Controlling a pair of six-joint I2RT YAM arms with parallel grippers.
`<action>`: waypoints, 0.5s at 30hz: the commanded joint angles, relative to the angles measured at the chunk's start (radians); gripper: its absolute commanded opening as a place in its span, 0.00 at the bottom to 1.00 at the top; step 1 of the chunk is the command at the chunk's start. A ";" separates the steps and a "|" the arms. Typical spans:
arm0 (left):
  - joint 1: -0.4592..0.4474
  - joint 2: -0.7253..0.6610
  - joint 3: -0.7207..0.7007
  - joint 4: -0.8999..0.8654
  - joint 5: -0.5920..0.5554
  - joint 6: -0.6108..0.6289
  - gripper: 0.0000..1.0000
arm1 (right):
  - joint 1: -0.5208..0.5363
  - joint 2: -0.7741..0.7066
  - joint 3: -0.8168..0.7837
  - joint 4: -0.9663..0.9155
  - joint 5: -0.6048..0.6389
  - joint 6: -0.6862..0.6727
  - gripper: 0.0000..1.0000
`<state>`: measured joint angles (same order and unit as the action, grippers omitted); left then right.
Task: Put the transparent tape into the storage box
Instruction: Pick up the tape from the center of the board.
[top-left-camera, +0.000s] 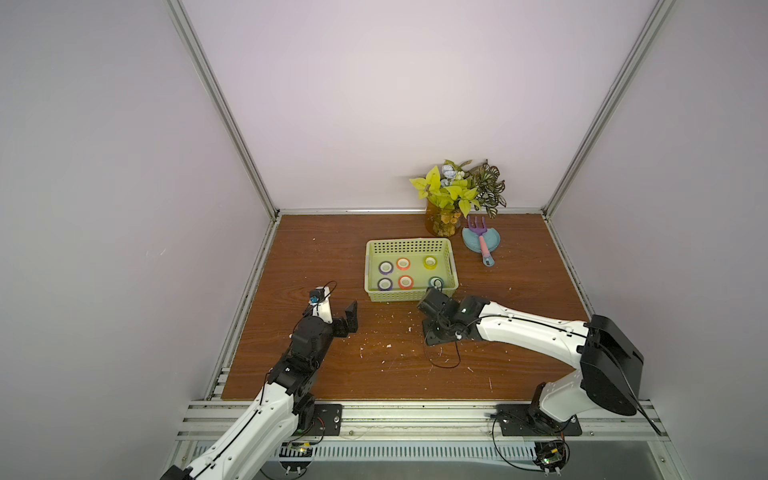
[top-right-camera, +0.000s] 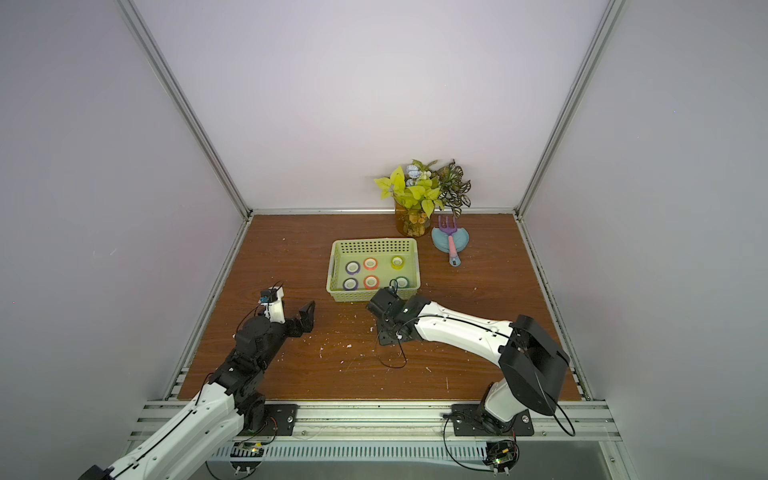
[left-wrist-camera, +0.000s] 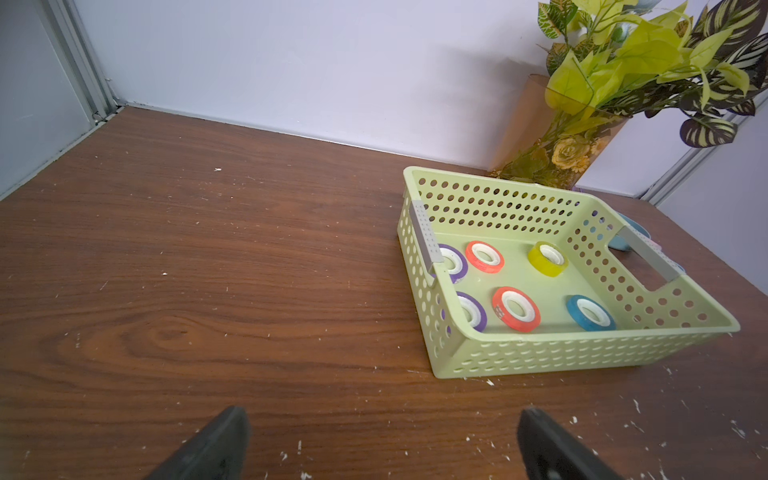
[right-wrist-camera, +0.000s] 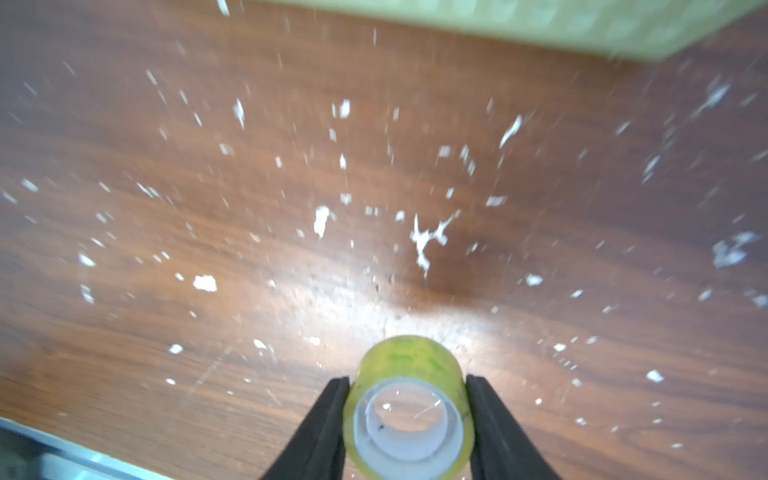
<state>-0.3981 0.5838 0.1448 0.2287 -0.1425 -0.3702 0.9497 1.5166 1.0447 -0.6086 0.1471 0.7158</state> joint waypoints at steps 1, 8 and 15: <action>0.008 -0.007 -0.006 0.008 0.006 0.011 1.00 | -0.057 -0.048 0.061 -0.037 -0.018 -0.099 0.47; 0.008 -0.007 -0.007 0.009 0.007 0.010 1.00 | -0.160 -0.031 0.184 -0.030 -0.002 -0.185 0.47; 0.008 -0.007 -0.007 0.009 0.010 0.012 1.00 | -0.245 0.092 0.345 0.004 -0.025 -0.254 0.47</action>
<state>-0.3981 0.5835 0.1448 0.2287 -0.1394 -0.3698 0.7273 1.5646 1.3312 -0.6224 0.1398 0.5194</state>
